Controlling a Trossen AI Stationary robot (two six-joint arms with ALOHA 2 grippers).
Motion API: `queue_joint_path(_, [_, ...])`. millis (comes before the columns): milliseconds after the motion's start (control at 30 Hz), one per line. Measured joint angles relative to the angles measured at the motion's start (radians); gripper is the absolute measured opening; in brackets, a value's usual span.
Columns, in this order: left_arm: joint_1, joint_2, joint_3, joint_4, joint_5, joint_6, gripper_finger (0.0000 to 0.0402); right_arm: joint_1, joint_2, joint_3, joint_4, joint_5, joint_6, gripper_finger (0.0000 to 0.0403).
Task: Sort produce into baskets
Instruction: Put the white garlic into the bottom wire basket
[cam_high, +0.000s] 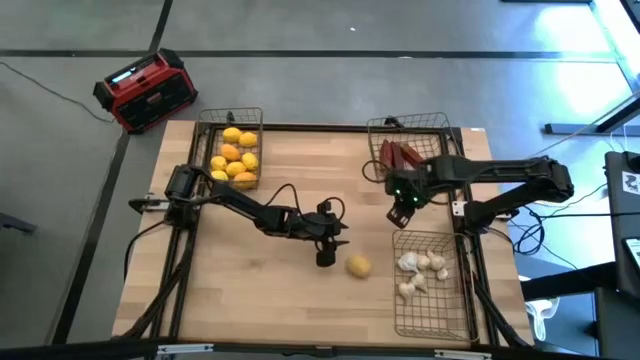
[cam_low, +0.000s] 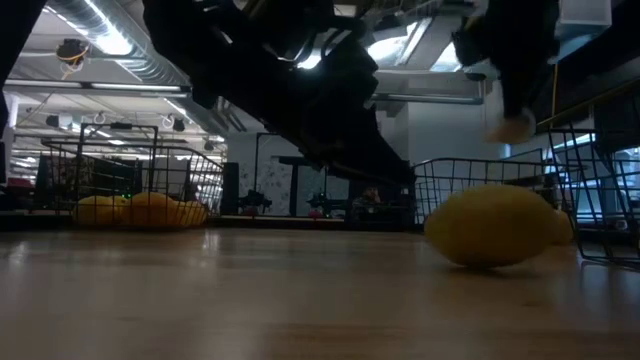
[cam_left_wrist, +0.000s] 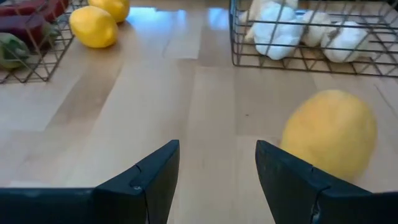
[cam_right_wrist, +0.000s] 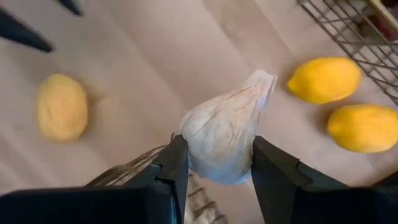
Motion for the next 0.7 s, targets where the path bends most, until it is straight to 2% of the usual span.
queue_joint_path(300, [-0.017,0.000,0.000,-0.003,0.000,0.000,0.0207,0.239,-0.020,0.113,-0.031,0.005,0.174,0.0134])
queue_joint_path(700, [-0.022,0.000,0.000,-0.004,0.000,-0.023,0.0208,0.533,-0.020,0.121,-0.011,0.048,0.441,0.0134])
